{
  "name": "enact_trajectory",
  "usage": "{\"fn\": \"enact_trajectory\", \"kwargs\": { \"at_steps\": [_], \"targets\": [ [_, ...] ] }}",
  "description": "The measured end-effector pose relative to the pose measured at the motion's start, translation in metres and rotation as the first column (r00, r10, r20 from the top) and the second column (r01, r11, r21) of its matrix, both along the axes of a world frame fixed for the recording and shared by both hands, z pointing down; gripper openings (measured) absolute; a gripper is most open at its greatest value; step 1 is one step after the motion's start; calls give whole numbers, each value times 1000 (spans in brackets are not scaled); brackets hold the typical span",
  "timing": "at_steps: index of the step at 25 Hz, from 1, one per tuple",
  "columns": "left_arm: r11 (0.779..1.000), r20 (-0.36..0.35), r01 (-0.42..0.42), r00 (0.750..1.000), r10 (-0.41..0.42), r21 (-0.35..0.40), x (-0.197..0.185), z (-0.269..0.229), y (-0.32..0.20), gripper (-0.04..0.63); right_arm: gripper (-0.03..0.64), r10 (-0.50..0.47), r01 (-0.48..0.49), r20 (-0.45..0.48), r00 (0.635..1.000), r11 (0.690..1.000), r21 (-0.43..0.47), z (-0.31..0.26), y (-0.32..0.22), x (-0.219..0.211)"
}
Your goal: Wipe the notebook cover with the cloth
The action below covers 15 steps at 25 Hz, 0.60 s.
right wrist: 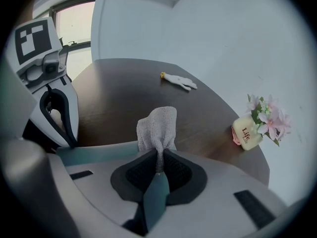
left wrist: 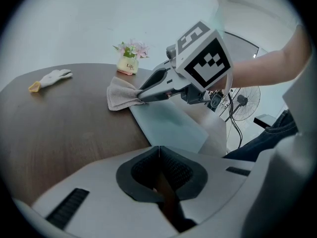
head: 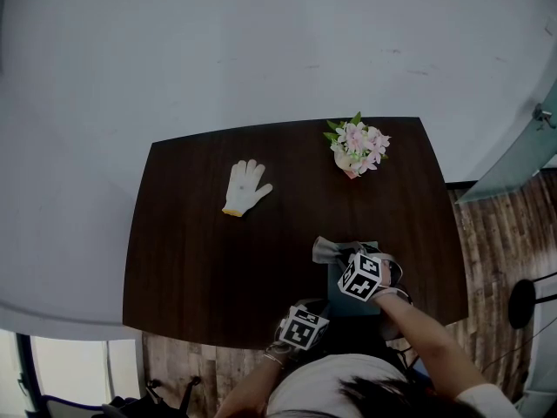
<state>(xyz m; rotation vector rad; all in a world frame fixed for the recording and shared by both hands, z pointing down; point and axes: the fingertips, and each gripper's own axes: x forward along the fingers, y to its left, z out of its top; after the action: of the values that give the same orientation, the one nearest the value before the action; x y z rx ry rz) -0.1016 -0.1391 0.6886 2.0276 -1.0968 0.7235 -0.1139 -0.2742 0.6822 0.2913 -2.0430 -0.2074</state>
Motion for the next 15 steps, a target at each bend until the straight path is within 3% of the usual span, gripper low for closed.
{"fn": "enact_trajectory", "kwargs": {
  "at_steps": [15],
  "targets": [
    [998,-36,11,999,-13,-64,0,4,4,18,46,63,-63,-2,998,998,-4,0,-7,27]
  ]
}}
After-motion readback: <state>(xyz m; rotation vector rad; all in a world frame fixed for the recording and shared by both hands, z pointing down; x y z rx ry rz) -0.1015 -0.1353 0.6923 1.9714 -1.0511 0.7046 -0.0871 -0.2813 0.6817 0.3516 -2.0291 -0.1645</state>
